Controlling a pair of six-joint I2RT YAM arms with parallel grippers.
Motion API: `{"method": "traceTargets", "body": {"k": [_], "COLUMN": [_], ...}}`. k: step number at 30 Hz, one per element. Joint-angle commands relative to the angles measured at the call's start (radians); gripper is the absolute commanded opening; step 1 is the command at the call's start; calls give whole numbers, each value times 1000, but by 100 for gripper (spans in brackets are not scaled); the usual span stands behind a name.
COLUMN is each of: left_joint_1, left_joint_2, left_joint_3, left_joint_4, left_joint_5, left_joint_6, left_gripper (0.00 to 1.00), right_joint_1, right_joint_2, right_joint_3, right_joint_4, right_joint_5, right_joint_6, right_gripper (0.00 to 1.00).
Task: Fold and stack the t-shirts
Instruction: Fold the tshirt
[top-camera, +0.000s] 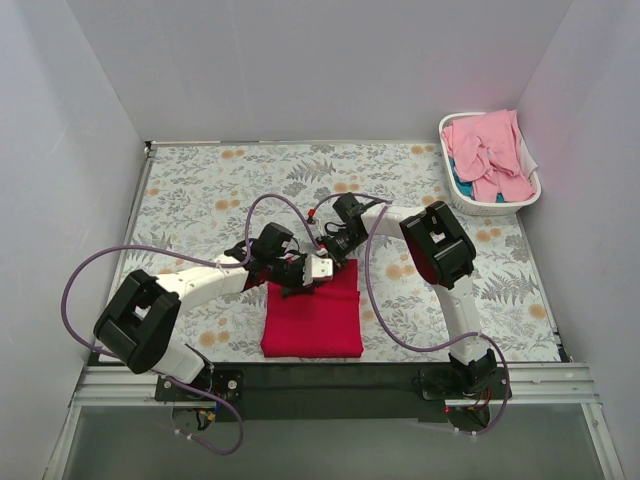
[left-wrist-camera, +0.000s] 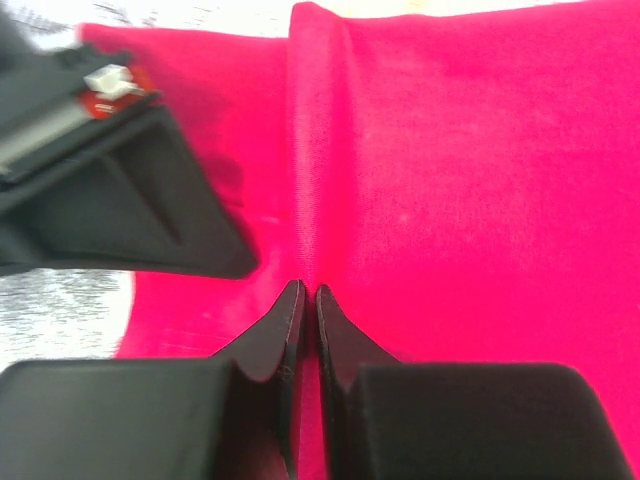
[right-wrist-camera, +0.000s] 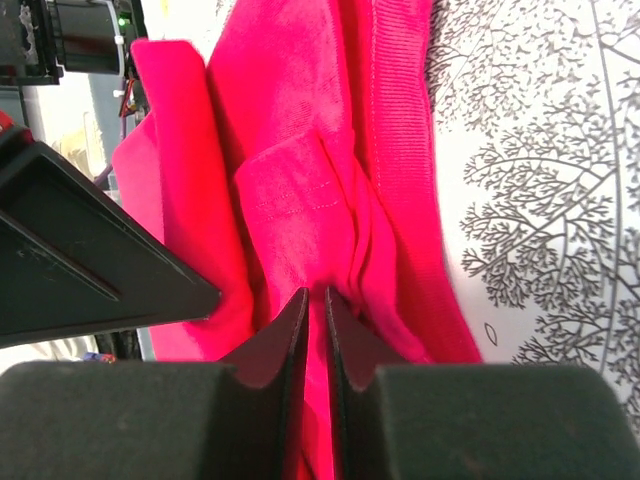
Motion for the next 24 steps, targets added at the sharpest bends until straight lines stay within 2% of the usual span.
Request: {"method": "traceTargets", "body": {"k": [1, 6, 12, 18, 24], "left_joint_1": [11, 32, 32, 23, 5], "left_joint_2": [-11, 17, 23, -23, -46], "left_joint_3": [23, 30, -38, -115, -154], "left_joint_4": [95, 205, 304, 286, 241], "left_joint_5": [-57, -89, -127, -52, -11], "left_joint_6": [14, 2, 26, 62, 94], "left_gripper": [0, 0, 0, 0, 0], "right_joint_1": [18, 20, 20, 21, 20], "right_joint_2": [-4, -12, -18, -64, -85], "right_joint_3": [-31, -32, -9, 130, 213], "right_joint_4": [-5, -8, -14, -90, -154], "right_joint_5": [30, 32, 55, 205, 219], "right_joint_6": [-40, -40, -37, -98, -144], "right_gripper": [17, 17, 17, 22, 27]}}
